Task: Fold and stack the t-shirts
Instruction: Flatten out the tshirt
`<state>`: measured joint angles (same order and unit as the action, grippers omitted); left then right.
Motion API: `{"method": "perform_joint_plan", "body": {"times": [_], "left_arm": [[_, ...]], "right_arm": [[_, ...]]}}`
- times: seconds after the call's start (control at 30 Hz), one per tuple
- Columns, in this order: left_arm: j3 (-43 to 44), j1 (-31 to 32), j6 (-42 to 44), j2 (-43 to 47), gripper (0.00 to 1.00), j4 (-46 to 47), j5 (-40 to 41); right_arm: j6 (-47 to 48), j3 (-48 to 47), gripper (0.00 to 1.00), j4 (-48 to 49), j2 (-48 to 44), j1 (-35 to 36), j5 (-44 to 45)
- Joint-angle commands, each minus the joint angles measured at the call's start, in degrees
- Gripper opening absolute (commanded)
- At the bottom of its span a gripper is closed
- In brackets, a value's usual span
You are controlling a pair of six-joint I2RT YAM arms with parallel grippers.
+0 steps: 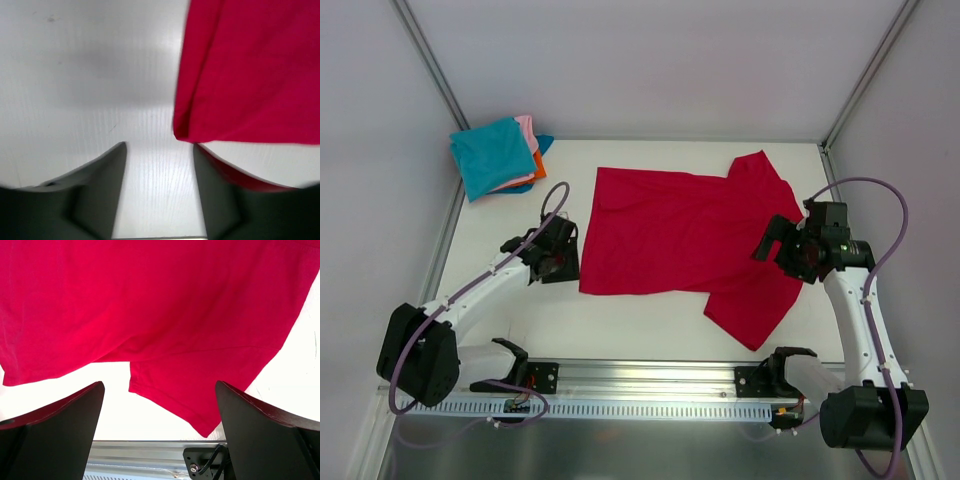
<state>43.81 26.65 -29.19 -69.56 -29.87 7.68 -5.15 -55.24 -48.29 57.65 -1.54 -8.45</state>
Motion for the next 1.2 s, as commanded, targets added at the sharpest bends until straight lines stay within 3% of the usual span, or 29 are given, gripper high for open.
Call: {"method": "perform_joint_plan", "body": {"times": [0.0, 0.07, 0.2, 0.3, 0.47, 0.7, 0.83, 1.17], "left_arm": [[1.28, 0.15, -3.67, -0.40, 0.64, -3.79, 10.67], [0.93, 0.15, -5.60, 0.39, 0.82, -3.97, 12.88], [-0.92, 0.15, -4.91, 3.02, 0.98, -0.02, 7.01], [-1.27, 0.15, -4.39, 1.89, 0.98, 2.44, 4.19], [-4.26, 0.15, -3.50, -0.22, 0.86, 13.77, -1.61], [-4.61, -0.46, -5.52, -9.09, 0.60, 21.60, -13.20], [-5.14, -0.46, -6.23, -10.42, 0.48, 23.45, -15.77], [-5.40, -0.46, -6.32, -12.09, 0.38, 23.63, -17.17]], "right_arm": [[1.02, 0.75, 1.00, -0.22, -1.66, -0.30, -1.39], [0.84, 1.45, 0.99, -0.22, -1.84, -0.30, -2.62], [0.75, 3.73, 0.99, -0.14, -2.01, -0.04, -3.33], [0.58, 5.05, 0.99, 0.57, -2.28, 0.05, -3.42], [0.66, 5.06, 0.99, 0.31, -2.19, 0.05, -3.59], [0.93, 5.06, 1.00, 0.13, -2.19, 0.05, -3.42], [0.84, 5.15, 0.99, 0.13, -2.28, 0.05, -3.24], [0.75, 5.32, 1.00, 0.66, -1.84, 0.05, -3.07]]}}
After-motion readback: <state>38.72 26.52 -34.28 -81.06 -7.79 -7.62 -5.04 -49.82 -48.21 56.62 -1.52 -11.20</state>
